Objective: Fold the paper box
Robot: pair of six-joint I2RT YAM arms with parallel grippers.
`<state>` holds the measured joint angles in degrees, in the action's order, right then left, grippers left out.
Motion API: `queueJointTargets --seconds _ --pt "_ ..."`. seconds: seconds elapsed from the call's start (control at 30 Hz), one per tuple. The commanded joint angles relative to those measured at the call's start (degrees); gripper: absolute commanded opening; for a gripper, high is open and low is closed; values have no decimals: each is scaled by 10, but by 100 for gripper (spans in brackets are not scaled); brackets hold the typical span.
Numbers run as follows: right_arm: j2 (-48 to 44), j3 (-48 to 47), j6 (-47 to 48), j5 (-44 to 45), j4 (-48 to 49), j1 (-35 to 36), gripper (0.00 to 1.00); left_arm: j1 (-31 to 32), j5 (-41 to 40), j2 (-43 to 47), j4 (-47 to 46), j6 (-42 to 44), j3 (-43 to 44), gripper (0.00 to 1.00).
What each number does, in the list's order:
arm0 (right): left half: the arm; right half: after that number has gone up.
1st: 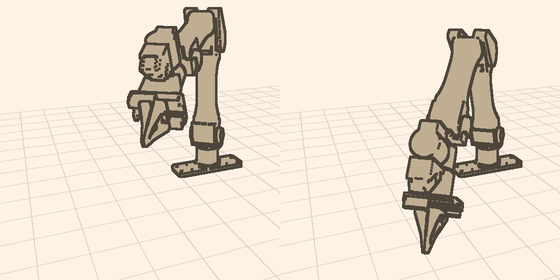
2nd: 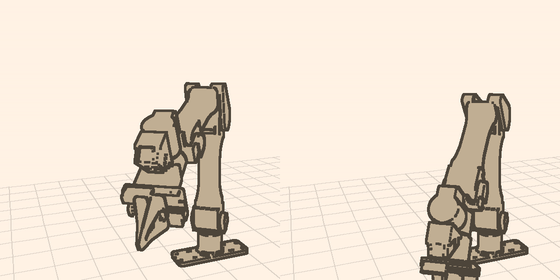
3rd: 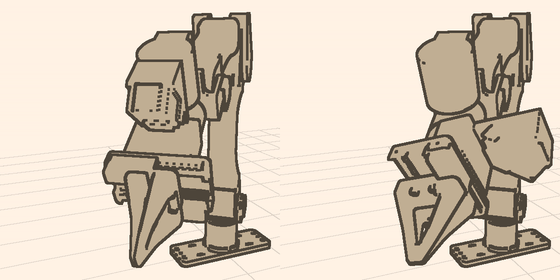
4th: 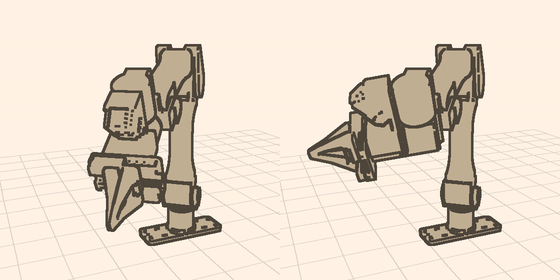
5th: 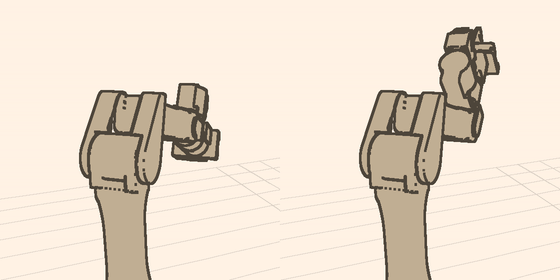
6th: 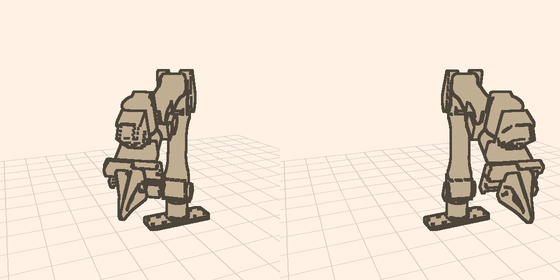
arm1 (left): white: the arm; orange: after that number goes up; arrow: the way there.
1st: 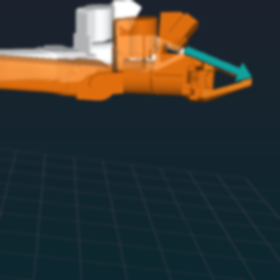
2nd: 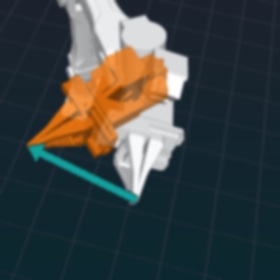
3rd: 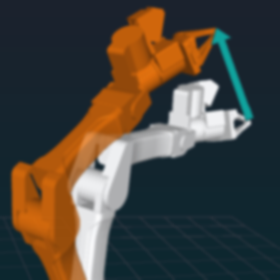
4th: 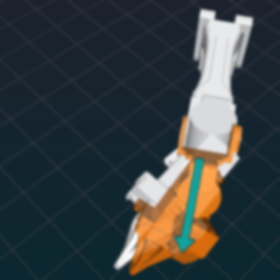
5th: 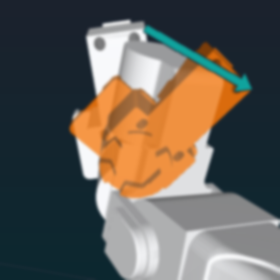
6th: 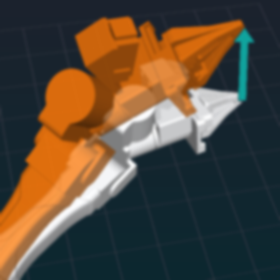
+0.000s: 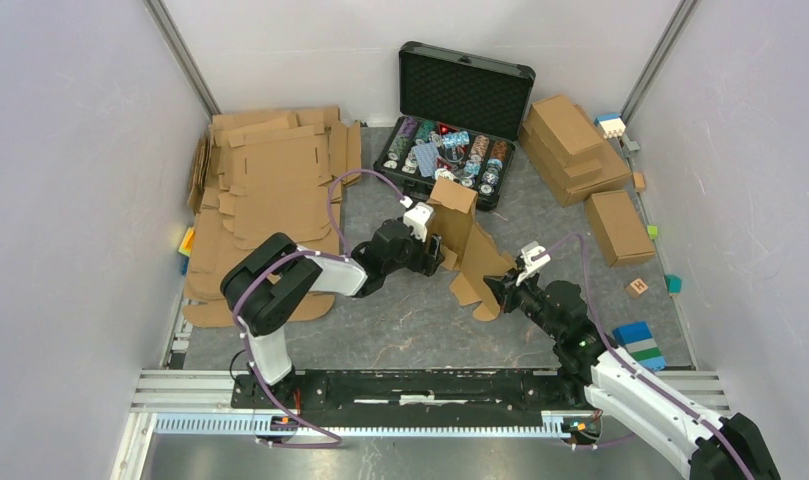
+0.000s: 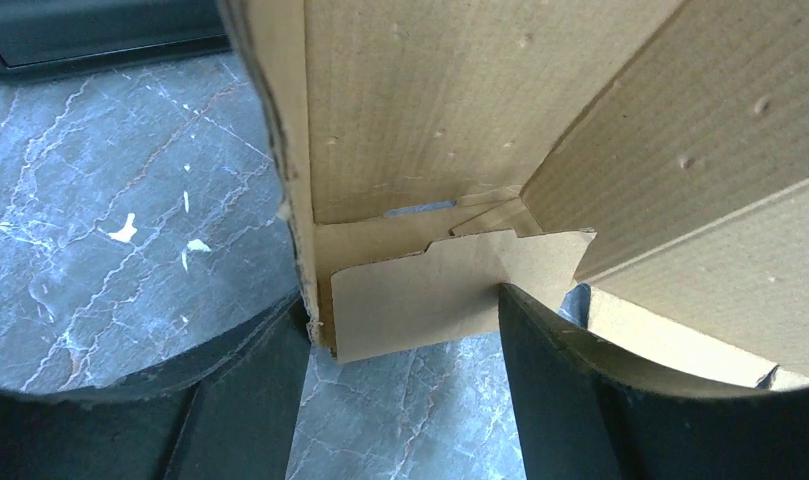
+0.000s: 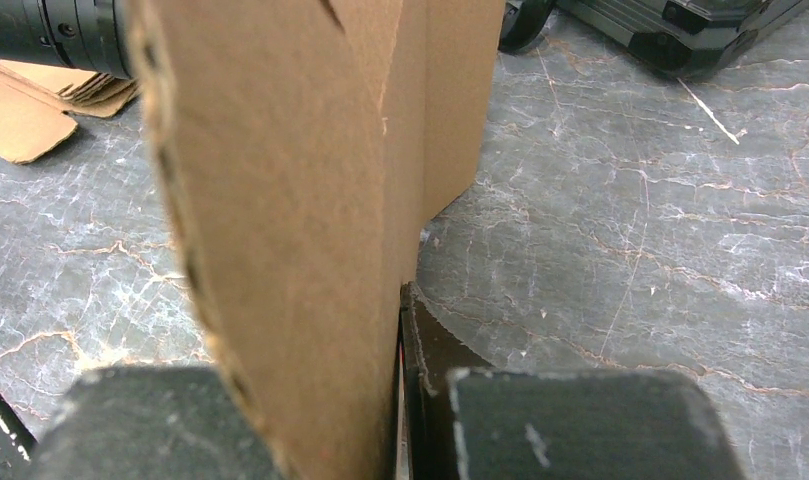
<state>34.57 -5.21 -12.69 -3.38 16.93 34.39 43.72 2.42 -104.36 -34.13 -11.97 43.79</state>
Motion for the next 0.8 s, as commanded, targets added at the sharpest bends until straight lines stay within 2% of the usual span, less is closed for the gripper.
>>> queueJointTargets --seconds 0.0,0.37,0.53,0.77 --pt "15 -12 -16 -6 0 6 9 -1 -10 -9 -1 -22 21 74" --pt "68 -35 -59 11 54 39 7 0 8 -14 -7 -29 22 75" --pt "95 -51 -62 20 61 60 7 0 7 -17 -7 -32 23 68" --pt "90 -40 -61 28 58 65 7 0 -3 -24 0 -37 28 67"
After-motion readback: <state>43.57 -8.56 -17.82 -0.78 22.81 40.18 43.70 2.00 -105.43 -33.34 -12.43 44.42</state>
